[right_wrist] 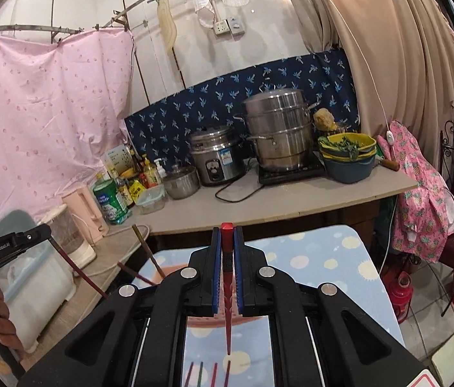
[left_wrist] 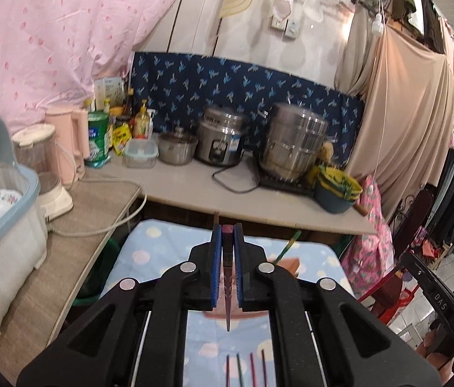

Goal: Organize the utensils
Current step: 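Lower both chopsticks into the pink basket and open both tools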

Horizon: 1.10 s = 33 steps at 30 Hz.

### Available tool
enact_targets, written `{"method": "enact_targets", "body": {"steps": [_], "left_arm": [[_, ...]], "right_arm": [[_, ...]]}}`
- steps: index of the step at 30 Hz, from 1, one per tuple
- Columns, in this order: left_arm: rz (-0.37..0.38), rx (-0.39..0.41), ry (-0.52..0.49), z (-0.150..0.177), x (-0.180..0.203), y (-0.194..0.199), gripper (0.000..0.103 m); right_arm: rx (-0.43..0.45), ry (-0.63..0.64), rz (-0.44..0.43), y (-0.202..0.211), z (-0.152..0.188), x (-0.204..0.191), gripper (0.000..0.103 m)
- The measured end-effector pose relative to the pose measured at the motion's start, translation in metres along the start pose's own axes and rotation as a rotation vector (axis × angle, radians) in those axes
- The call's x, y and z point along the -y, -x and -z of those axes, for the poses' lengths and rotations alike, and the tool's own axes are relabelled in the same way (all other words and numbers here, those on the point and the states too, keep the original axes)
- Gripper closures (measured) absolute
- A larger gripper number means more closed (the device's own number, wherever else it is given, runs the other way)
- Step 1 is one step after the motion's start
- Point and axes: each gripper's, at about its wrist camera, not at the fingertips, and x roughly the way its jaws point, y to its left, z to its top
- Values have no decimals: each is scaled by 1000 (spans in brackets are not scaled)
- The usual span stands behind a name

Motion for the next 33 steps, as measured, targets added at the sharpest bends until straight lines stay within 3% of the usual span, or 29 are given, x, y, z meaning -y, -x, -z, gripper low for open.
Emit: {"method": "enact_targets", "body": {"steps": [5,11,22,29,31,33], "left_arm": [[3,57,8,-28,6,-14,96],[-10,76,21,-46,7,-41,96],[-43,-24,16,-18,-5,-94,96],[-69,-64,-17,-2,-4,-113,95],[-74,-62,-30,0,-2,-113,92],[-81,-57,-34,-1,-2,-111,80]], "right_arm": [[67,-32,-33,-20,-35,-9,96],[86,-26,-63,-53,-57,-26,96],[-66,5,-17,-125,-16,-24,96],[-104,8,-1,-138,-1,-19,92],[-98,1,2,-136,-2,-17,85],[-89,-4,4,-132,-4,-16,80]]}}
